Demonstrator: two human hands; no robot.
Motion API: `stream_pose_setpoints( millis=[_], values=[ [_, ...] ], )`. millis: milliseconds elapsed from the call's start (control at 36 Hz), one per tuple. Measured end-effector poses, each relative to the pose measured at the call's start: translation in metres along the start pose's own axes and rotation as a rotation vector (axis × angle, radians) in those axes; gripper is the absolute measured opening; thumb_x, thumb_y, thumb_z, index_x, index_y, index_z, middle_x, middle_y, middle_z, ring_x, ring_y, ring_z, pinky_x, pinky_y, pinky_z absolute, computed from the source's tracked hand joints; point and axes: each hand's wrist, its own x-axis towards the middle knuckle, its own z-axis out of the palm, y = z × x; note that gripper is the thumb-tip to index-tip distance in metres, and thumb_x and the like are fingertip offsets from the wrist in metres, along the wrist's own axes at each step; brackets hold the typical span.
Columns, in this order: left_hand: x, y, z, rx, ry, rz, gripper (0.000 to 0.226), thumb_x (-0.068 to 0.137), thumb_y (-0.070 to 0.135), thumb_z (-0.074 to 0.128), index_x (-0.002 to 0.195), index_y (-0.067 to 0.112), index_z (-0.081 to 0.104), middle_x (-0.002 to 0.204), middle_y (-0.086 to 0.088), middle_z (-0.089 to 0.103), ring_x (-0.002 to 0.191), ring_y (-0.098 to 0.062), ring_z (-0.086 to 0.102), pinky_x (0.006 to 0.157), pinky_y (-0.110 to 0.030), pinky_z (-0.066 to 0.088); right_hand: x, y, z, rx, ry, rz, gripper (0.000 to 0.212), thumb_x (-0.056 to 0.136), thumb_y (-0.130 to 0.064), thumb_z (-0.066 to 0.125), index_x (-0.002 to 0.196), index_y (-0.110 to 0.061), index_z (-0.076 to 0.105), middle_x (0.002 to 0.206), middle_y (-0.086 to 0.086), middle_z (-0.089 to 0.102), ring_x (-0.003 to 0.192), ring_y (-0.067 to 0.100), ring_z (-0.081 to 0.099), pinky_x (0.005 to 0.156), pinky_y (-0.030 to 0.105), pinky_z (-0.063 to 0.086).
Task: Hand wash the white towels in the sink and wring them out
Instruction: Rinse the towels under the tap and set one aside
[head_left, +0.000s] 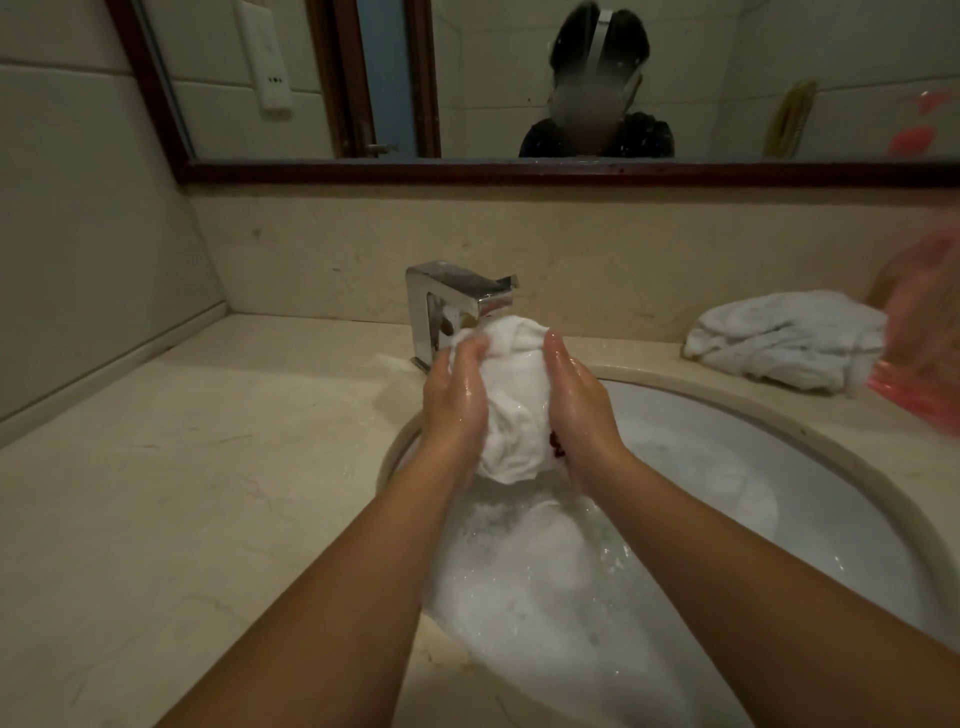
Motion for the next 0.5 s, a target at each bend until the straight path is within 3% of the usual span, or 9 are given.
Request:
stream_pose_setpoints(
  millis=[56, 111, 222, 361, 444, 500],
  values=[
    [-0.0048, -0.0017, 0.0028, 0.031, 0.011, 0.053, 0.068, 0.082, 0.08, 0.062, 0.128, 0.03, 0.068, 0.116, -0.001, 0.076, 0.103, -0.021, 0.074, 0.091, -0.043, 0.062, -0.0007, -0.001, 0.0005, -0.028, 0.025, -0.016, 0.054, 0.095, -0.074, 0.058, 0.108, -0.026, 0.079, 0.096, -0.006, 0.083, 0.09, 0.015, 0.08, 0.088, 0.04, 0.064],
    [-0.0066, -0.0048, 0.0053, 0.076, 0.03, 0.102, 0.06, 0.09, 0.073, 0.064, 0.129, 0.028, 0.067, 0.115, 0.003, 0.076, 0.102, -0.016, 0.074, 0.089, -0.036, 0.062, -0.0006, -0.0005, 0.0013, -0.058, 0.079, -0.037, 0.056, 0.091, -0.076, 0.063, 0.105, -0.024, 0.08, 0.093, -0.005, 0.082, 0.088, 0.014, 0.079, 0.086, 0.038, 0.064],
    [-0.008, -0.0078, 0.0096, 0.188, 0.041, 0.111, 0.068, 0.084, 0.077, 0.067, 0.134, 0.031, 0.062, 0.126, 0.004, 0.072, 0.11, -0.019, 0.071, 0.098, -0.044, 0.059, 0.0022, 0.0055, 0.0014, -0.061, 0.154, -0.026, 0.051, 0.09, -0.072, 0.068, 0.101, -0.024, 0.08, 0.091, -0.003, 0.082, 0.087, 0.016, 0.079, 0.088, 0.043, 0.064],
    [-0.0066, -0.0101, 0.011, 0.24, 0.042, 0.129, 0.058, 0.087, 0.07, 0.068, 0.131, 0.033, 0.063, 0.12, 0.008, 0.073, 0.107, -0.016, 0.071, 0.097, -0.043, 0.059, 0.0057, 0.0065, 0.0026, -0.082, 0.249, -0.04, 0.053, 0.089, -0.073, 0.067, 0.099, -0.022, 0.077, 0.093, -0.003, 0.08, 0.089, 0.019, 0.077, 0.089, 0.045, 0.063],
    [-0.0058, -0.0091, 0.0106, 0.272, 0.045, 0.161, 0.056, 0.091, 0.067, 0.066, 0.135, 0.032, 0.063, 0.124, 0.008, 0.071, 0.112, -0.018, 0.069, 0.098, -0.04, 0.057, 0.0058, 0.0041, 0.0055, -0.13, 0.277, -0.091, 0.061, 0.083, -0.08, 0.061, 0.096, -0.022, 0.076, 0.092, -0.003, 0.079, 0.091, 0.021, 0.076, 0.091, 0.049, 0.061],
    [-0.0063, -0.0075, 0.0099, 0.286, 0.053, 0.193, 0.053, 0.095, 0.063, 0.065, 0.136, 0.029, 0.062, 0.122, 0.009, 0.068, 0.112, -0.017, 0.067, 0.091, -0.033, 0.055, 0.0058, 0.0027, 0.0064, -0.178, 0.28, -0.112, 0.056, 0.092, -0.075, 0.059, 0.088, -0.021, 0.076, 0.089, -0.001, 0.079, 0.092, 0.025, 0.075, 0.091, 0.05, 0.06]
  ],
)
